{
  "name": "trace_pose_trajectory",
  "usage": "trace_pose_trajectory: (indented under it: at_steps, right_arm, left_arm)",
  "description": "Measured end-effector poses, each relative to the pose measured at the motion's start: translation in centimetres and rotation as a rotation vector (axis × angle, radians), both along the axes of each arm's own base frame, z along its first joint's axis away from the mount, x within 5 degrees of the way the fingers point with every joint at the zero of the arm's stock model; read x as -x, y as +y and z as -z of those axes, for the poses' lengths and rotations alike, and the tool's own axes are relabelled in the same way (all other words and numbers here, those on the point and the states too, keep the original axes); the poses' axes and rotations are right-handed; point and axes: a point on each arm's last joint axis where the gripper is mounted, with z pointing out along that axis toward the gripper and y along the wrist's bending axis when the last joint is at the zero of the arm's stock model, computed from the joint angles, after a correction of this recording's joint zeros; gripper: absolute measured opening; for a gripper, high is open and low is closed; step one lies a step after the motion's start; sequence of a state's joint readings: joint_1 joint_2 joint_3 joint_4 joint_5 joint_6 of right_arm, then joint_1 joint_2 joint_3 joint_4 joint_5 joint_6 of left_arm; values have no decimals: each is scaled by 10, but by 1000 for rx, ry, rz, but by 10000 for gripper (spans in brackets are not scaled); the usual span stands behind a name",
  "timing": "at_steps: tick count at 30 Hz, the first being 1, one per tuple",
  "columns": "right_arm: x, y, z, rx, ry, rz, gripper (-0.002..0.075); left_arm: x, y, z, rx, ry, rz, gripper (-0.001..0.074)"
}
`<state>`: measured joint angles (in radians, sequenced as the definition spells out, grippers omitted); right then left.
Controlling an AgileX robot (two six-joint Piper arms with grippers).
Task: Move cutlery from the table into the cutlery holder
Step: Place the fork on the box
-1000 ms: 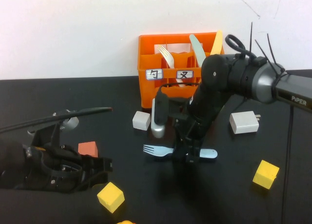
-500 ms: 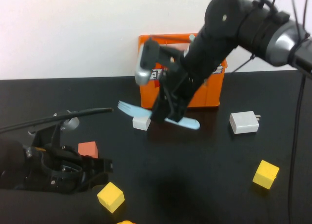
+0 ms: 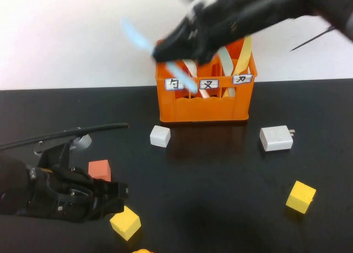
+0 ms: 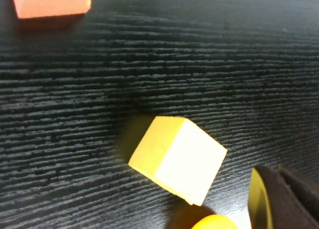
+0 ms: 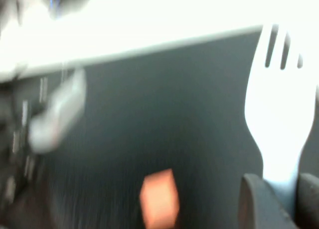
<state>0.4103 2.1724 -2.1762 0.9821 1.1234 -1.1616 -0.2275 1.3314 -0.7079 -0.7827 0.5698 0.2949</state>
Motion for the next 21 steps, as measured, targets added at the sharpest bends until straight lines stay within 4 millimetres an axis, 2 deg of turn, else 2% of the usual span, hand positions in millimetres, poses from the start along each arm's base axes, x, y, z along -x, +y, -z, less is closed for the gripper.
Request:
trace_pose_trajectory:
  at_steps: [6,13,17,21]
  right_arm:
    - [-27,-38,-32,-357,-105,83,125]
    - [-35,-42,-39,-401,-267,121,125]
    - [-47,-42,-29,-413,-269,196,125]
    - [-62,-40,-4,-392,-237,242,125]
  left_arm:
    - [1,0,0,-6,-4,19,-1]
    - [1,0,0,-10,-9,27,-1]
    - [1,0,0,-12,-12,31,-1]
    - [1,0,0,-14,-15,36,-1]
